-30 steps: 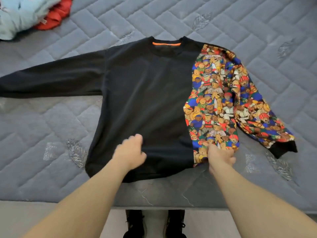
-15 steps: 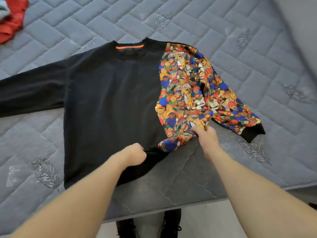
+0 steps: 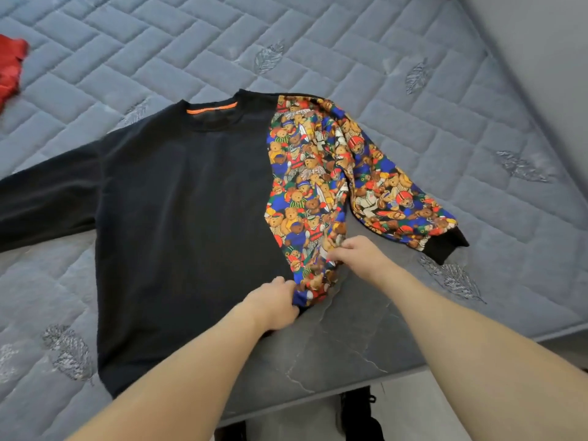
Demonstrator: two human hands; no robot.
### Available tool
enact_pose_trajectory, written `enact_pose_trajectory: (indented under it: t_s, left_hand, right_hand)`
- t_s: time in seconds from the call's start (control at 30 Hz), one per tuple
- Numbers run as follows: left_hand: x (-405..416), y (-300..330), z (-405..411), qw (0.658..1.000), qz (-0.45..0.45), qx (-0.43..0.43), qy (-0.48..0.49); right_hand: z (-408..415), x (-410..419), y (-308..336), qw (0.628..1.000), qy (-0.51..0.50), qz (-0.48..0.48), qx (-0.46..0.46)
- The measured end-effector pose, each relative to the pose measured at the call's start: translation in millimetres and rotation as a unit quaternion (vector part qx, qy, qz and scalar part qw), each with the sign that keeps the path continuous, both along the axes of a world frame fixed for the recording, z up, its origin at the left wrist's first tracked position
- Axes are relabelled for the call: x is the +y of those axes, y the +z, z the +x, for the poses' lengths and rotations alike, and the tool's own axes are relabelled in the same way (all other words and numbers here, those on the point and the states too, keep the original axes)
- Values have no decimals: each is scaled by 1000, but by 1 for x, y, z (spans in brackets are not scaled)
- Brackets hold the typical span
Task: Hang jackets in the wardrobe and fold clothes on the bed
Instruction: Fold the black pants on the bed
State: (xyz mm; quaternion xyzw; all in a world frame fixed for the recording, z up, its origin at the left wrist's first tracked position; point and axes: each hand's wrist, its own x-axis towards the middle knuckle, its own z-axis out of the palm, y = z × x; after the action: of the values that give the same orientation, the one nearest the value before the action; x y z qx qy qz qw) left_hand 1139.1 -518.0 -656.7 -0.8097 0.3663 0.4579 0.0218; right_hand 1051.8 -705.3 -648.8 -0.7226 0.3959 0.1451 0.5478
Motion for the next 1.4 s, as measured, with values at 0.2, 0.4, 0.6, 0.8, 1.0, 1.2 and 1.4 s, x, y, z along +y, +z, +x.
enact_pose_trajectory:
  t_s: [0.2, 0.4, 0.6, 0.8, 1.0, 1.2, 1.4]
  left_hand:
    - [-29, -2, 27, 986, 142, 71, 53]
    - [-64, -21, -35, 919, 295, 110, -235]
    - [-193, -2, 25, 998, -3, -18, 53]
    - [-289, -12, 54, 925, -121, -351, -81]
    - [-354, -23, 62, 859, -318, -401, 14]
    - [-382, -39, 92, 892, -10, -358, -277]
    - [-439, -28, 73, 932, -205, -296, -46]
  right_hand:
    - [-3, -17, 6, 984, 136, -10, 112]
    - [-46, -66, 11, 877, 250, 48, 408]
    - [-48, -144, -12, 909, 59, -253, 327]
    - [-49, -190, -64, 917, 101, -235, 305]
    - [-64, -253, -71, 953, -197, -47, 224]
    - [-59, -292, -52, 978, 4, -7, 209]
    - [-72, -407, 10, 903, -28, -351, 247]
